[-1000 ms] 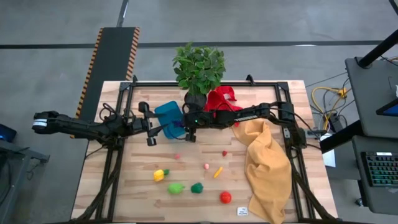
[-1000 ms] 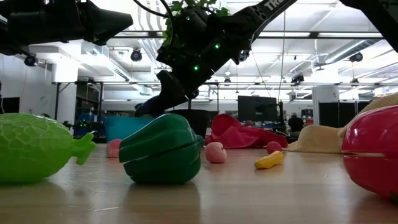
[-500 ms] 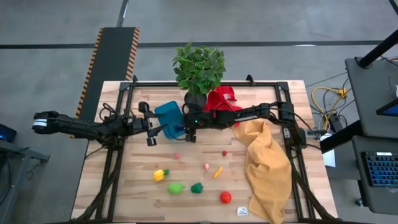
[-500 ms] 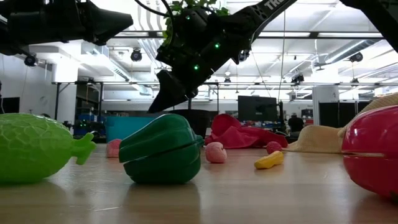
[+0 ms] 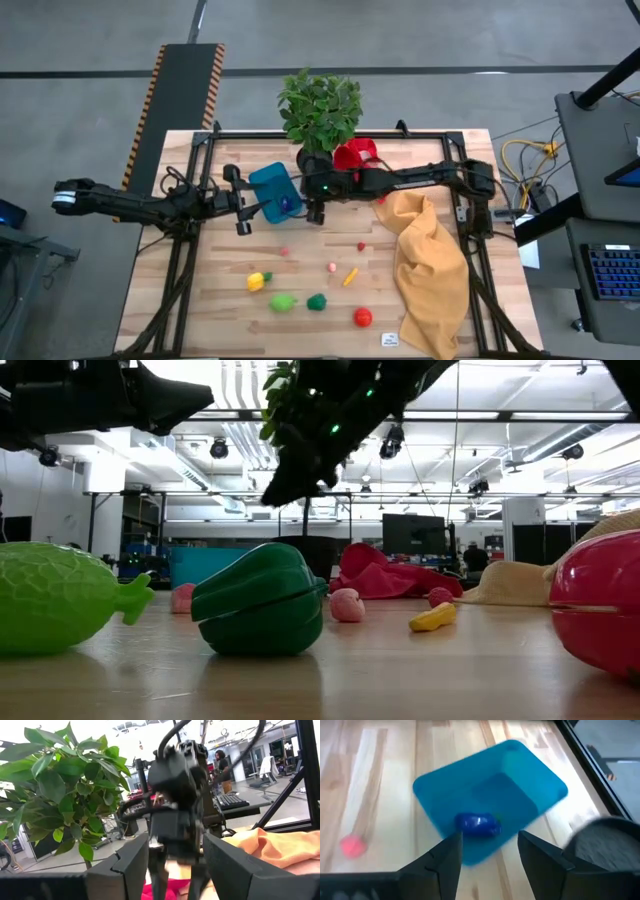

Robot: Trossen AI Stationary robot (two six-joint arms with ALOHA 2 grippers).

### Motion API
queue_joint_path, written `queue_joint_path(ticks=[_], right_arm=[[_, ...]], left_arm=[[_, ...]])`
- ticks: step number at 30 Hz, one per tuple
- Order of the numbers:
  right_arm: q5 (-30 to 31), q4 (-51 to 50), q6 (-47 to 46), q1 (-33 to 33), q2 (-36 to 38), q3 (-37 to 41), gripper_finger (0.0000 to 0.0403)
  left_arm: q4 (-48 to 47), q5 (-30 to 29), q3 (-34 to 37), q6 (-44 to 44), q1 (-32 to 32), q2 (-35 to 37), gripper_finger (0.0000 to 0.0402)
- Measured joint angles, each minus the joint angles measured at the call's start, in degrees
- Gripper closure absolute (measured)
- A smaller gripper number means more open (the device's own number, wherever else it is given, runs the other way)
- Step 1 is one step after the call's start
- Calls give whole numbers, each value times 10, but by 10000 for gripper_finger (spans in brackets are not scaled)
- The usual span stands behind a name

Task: Pick and placing Produce into tupperware
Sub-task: Put the red raspberry into the blue bin

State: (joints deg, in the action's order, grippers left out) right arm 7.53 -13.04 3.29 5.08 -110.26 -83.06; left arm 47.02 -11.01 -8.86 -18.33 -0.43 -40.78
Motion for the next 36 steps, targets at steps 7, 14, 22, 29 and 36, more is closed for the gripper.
queue_joint_path(ticks=[7, 14, 22, 29, 36], right_arm=[[0, -69, -46, -14, 109, 76, 234], [0, -61, -115, -39, 237, 218, 246], [-2, -38, -170, -108, 369, 377, 253], [-2, 92, -211, -179, 406, 476, 253], [1, 153, -220, -191, 362, 504, 230]], left_arm=[[2, 0, 2, 0, 0, 1, 228], [0, 0, 10, 0, 0, 3, 228], [6, -1, 10, 0, 0, 4, 228], [6, -4, 10, -1, 0, 4, 228], [6, -4, 10, -1, 0, 6, 228]])
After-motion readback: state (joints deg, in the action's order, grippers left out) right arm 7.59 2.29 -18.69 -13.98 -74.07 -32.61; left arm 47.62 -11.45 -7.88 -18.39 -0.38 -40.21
